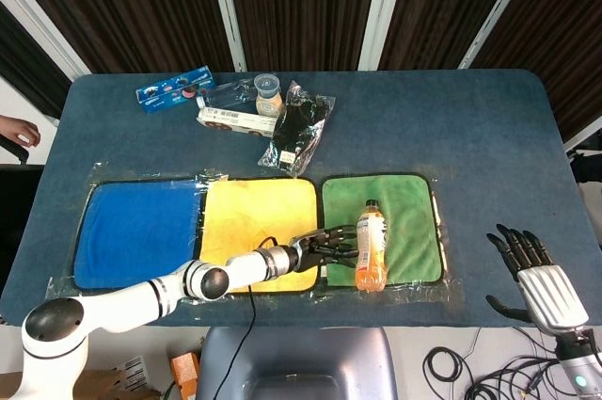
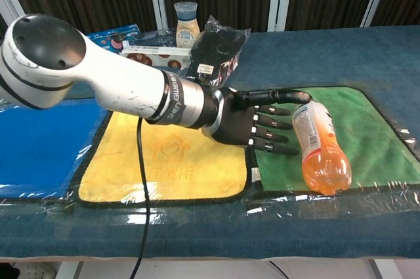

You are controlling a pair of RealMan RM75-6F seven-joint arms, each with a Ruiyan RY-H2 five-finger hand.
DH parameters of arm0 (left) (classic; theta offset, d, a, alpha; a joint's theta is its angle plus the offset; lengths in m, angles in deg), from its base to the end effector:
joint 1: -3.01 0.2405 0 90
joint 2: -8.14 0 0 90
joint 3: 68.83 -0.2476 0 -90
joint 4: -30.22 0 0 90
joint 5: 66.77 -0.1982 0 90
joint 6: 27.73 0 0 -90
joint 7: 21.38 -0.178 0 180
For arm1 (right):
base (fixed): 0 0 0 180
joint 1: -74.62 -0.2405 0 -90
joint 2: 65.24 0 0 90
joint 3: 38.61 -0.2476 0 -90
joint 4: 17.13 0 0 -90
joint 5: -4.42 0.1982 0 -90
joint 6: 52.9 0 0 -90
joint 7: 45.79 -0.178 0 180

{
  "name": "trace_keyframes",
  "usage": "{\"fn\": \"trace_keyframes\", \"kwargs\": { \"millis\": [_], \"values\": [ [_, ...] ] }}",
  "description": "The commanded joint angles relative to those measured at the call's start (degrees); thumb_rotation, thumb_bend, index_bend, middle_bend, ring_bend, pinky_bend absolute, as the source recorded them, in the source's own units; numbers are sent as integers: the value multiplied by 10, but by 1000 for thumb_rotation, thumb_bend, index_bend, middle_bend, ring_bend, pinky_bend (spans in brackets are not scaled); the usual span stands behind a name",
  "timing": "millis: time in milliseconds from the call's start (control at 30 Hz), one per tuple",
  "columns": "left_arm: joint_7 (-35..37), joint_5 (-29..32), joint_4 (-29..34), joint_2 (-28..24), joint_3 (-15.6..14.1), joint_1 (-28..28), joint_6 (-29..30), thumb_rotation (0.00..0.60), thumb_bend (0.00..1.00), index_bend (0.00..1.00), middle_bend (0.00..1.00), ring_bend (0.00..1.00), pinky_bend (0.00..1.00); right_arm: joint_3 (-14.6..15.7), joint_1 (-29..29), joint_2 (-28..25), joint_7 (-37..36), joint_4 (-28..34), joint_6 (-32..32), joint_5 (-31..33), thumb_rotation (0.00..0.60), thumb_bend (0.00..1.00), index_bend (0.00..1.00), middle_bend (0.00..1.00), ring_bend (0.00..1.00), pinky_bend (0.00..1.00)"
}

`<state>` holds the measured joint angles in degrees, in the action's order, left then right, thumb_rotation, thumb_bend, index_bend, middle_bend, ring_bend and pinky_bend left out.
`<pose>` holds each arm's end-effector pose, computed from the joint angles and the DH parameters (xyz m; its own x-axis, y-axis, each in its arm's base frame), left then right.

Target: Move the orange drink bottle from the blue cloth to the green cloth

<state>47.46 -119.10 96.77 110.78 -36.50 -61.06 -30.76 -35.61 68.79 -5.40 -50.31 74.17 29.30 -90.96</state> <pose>0.0225 0.3639 -0.1354 -0.7846 0.6186 -0.0425 0.5215 0.6955 0.4943 -0.2931 -0.1945 0.1545 0.4322 -0.1504 0.8891 -0.8973 -0.1695 0.4075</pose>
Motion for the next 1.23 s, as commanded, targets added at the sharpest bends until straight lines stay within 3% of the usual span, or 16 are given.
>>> {"fn": "trace_keyframes", "kwargs": {
  "millis": [33,133,300,433,500,533,600,667,700,767,833,900,967,1233],
  "values": [
    [-114,-28,73,-53,-67,13,155,600,199,0,0,0,151,0,1,1,2,0,2,-1,600,137,0,0,0,0],
    [-190,0,152,-112,-102,31,251,600,200,0,0,0,147,1,2,4,9,2,3,-3,600,137,0,0,0,0],
    [-303,64,291,-249,-150,63,343,600,184,0,0,0,147,3,3,9,25,6,6,-9,600,137,0,0,0,0],
    [-438,82,376,-368,-222,85,410,600,175,0,0,0,147,2,3,15,41,10,3,-8,600,137,0,0,0,0],
    [-555,70,410,-430,-287,102,471,600,175,0,0,0,147,1,1,19,52,12,-3,-6,600,137,0,0,0,0],
    [-620,47,428,-448,-317,122,533,600,175,0,0,0,147,1,-1,22,60,14,-7,-4,600,137,0,0,0,0],
    [-694,4,438,-449,-348,160,631,600,175,0,0,0,147,1,-2,25,69,16,-10,-2,600,137,0,0,0,0],
    [-707,-5,438,-447,-353,168,649,600,175,0,0,0,146,1,-2,26,71,16,-11,-2,600,137,0,0,0,0],
    [-733,-28,435,-442,-364,186,689,600,173,0,0,0,146,1,-2,27,75,17,-13,-1,600,137,0,0,0,0],
    [-790,-122,408,-415,-403,260,825,600,148,0,0,0,139,0,-3,32,88,19,-17,2,600,137,0,0,0,0],
    [-785,-229,338,-369,-467,387,985,600,107,0,0,0,132,1,-4,39,107,22,-20,1,600,136,0,0,0,0],
    [-755,-277,250,-313,-477,463,1071,600,36,0,0,0,123,1,-3,43,117,26,-19,0,600,136,0,0,0,0],
    [-748,-284,199,-279,-473,502,1096,600,0,0,0,0,114,4,0,43,117,27,-13,-5,600,137,0,0,0,0],
    [-783,-327,200,-293,-478,525,1054,600,0,0,0,0,113,3,9,38,96,18,8,-6,600,137,0,0,0,0]
  ]
}}
